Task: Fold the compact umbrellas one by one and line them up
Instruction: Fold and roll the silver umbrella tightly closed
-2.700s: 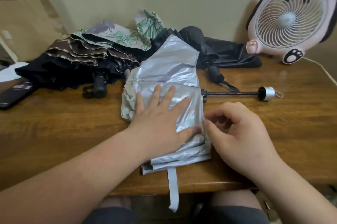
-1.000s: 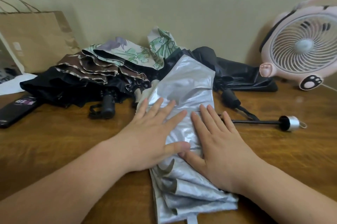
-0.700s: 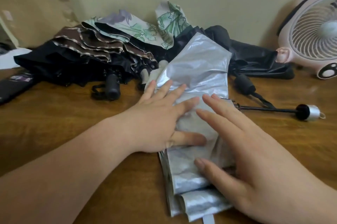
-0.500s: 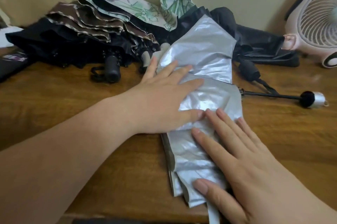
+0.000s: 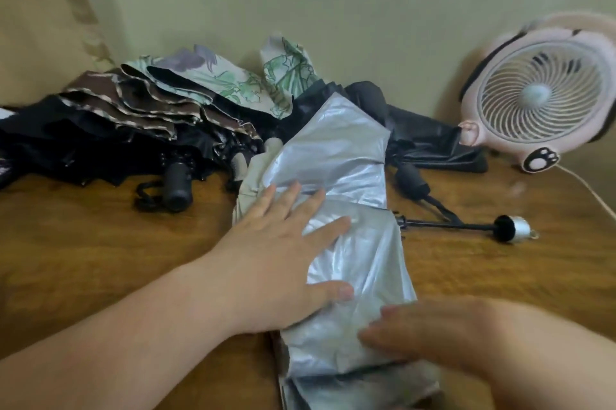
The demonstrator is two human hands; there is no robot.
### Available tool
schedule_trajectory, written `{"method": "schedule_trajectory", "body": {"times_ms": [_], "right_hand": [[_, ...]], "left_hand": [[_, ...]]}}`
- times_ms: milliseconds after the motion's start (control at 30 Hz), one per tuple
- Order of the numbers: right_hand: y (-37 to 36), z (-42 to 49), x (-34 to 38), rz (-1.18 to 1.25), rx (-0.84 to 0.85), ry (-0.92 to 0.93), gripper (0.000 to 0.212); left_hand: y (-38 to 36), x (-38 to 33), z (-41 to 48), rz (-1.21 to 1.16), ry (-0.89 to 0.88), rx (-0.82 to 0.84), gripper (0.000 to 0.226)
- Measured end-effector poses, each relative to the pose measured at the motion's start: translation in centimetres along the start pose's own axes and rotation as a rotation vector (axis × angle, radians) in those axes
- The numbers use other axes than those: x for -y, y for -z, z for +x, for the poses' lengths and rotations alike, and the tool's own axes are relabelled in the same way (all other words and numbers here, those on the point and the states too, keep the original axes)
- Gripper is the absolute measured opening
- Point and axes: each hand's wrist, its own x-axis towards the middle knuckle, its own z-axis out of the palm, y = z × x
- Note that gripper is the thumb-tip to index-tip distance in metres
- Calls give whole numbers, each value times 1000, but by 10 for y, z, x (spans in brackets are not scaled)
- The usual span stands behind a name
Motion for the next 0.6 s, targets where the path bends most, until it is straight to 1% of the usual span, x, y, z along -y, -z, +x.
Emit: {"method": "schedule_trajectory", "body": {"times_ms": [33,67,100,133,167,233,300,400,467,533,600], "right_hand": [[25,12,-3,281,-145,-121,30],[41,24,-18,512,-292,-149,25],[47,42,-40,613,-476,-167,17],[53,61,-61,682,-621,-249,12],[52,81,-77,787,-672,-335,11],[47,123,-107,1046,-646,-460,17],[46,154,-122,1220,-643,-533,25],[47,180,-123,1240,-613,-527,26],[50,185,-118,1174,-651,-516,20],[56,185,-113,972,-748,-507,16],[61,182,-110,760,-812,-480,18]], "left_hand": [[0,0,1,-6,-1,-11,83],[0,1,1,-11,2,-18,83],[0,1,1,-8,3,-22,84],[0,1,1,-1,3,-17,84],[1,1,1,0,5,-7,86],[2,0,0,-11,5,9,95],[4,-1,0,-18,-5,20,107],[5,-4,1,-13,-9,32,117],[6,-5,2,-13,-3,28,119],[7,-5,2,-24,2,29,119],[7,-5,1,-31,0,26,120]]}}
